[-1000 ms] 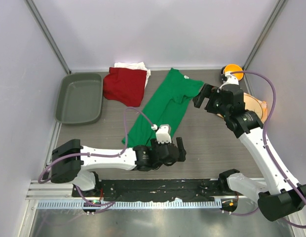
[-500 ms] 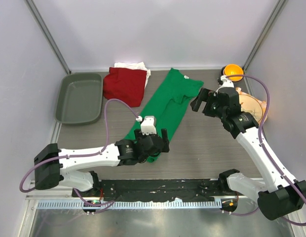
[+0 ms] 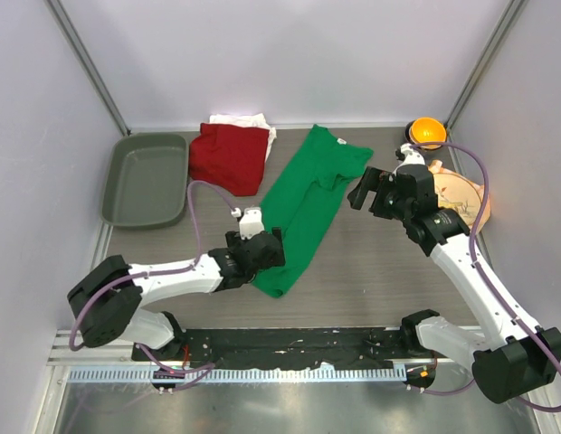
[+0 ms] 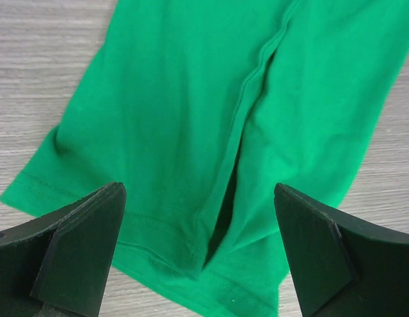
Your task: Fold and stack the t-shirts
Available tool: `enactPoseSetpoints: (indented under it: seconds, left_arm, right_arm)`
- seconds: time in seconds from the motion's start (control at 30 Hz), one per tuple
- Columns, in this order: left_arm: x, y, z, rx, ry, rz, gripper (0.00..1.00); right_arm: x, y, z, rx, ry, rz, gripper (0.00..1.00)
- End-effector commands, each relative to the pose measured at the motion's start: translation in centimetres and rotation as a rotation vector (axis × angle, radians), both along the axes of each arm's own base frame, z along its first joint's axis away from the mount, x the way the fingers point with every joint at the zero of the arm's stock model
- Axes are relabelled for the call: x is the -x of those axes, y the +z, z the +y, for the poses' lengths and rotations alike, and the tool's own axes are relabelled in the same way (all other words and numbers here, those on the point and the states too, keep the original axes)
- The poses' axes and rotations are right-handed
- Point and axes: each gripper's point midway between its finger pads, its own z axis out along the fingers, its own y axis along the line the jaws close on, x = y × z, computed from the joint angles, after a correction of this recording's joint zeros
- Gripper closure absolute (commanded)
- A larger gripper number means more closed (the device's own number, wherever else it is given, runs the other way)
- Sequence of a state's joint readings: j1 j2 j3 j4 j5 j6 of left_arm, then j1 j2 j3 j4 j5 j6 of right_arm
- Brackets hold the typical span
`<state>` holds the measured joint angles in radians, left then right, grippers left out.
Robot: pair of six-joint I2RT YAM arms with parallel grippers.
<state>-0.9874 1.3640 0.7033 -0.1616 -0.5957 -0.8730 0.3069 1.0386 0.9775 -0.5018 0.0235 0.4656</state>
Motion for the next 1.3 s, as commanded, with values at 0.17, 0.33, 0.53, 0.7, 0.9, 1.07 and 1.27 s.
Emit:
enactPoseSetpoints:
  seconds: [0.17,0.33,0.53,0.7,0.9,1.07,1.27]
  left_arm:
    - [0.4,-5.0,-0.5,0.019,-0.007,0.050,0.00]
    - [2.3,-7.1,0.7,0.075,0.035,0.101,0.00]
    - [5.5,-8.4,1.1,0.121,0.056,0.136,0.00]
    - [9.1,-8.8,-1.1,0.110,0.005,0.144,0.00]
    - [12.7,-10.0,-3.0,0.104,-0.028,0.188,0.00]
    - [14.9,-10.0,-6.6,0.116,-0.127,0.183,0.00]
    - [16.4,-7.1,-14.7,0.214,-0.318,0.134,0.00]
  right_arm:
    - [0.2,1.3,0.3,-0.004,0.027,-0.058,0.00]
    - [0.2,1.2,0.2,0.002,0.028,-0.050,0.00]
    - [-0.2,1.2,0.4,0.001,0.024,-0.043,0.00]
    - [-0.4,1.3,0.5,0.002,0.025,-0.039,0.00]
    - [-0.2,0.9,0.3,0.008,0.024,-0.029,0.00]
    - [-0.2,0.5,0.4,0.009,0.026,-0.020,0.00]
    - [-0.2,-0.2,0.5,0.020,0.033,0.004,0.00]
